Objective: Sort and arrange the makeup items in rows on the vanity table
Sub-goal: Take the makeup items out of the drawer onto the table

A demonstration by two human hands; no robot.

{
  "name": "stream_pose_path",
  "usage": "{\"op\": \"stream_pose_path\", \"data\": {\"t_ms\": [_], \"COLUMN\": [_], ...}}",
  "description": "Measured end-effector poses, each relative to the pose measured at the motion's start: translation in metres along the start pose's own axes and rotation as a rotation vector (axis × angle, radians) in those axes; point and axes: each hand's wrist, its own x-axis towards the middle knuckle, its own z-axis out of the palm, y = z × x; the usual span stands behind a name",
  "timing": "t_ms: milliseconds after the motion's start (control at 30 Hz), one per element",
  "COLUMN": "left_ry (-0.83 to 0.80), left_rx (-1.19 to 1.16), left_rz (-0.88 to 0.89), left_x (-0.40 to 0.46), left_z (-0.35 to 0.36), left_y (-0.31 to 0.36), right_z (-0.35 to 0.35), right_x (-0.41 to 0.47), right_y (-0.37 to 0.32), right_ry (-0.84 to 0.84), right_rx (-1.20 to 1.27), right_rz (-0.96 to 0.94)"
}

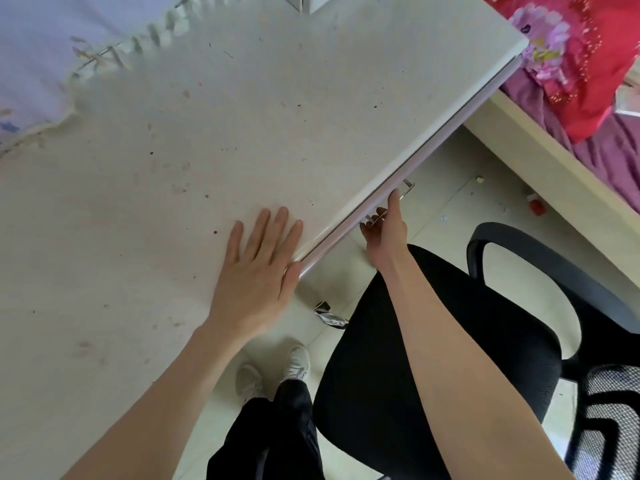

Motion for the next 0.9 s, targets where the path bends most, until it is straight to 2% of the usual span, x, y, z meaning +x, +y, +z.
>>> {"op": "stream_pose_path", "data": {"t_ms": [167,400,900], "left_ry": [-0.003,-0.019,-0.03], "left_rx": [-0.002,0.006,0.025], "left_rz": [-0.015,-0.033,-0.008], "left_x": [-0.001,0.0,0.001], "left_z": [0.002,0.003,0.0], "left_y": [-0.001,-0.002,-0.002], "right_z": [-0.009,-0.035,-0.09], "right_x": [-0.001,-0.003,-0.019], "right_y": [0.0,0.0,-0.008], "right_ry": [-0.057,-0.097,-0.076], "right_rx": [0.054,0.0,-0.045], "right_rz": [-0.033,-0.066,-0.075]}}
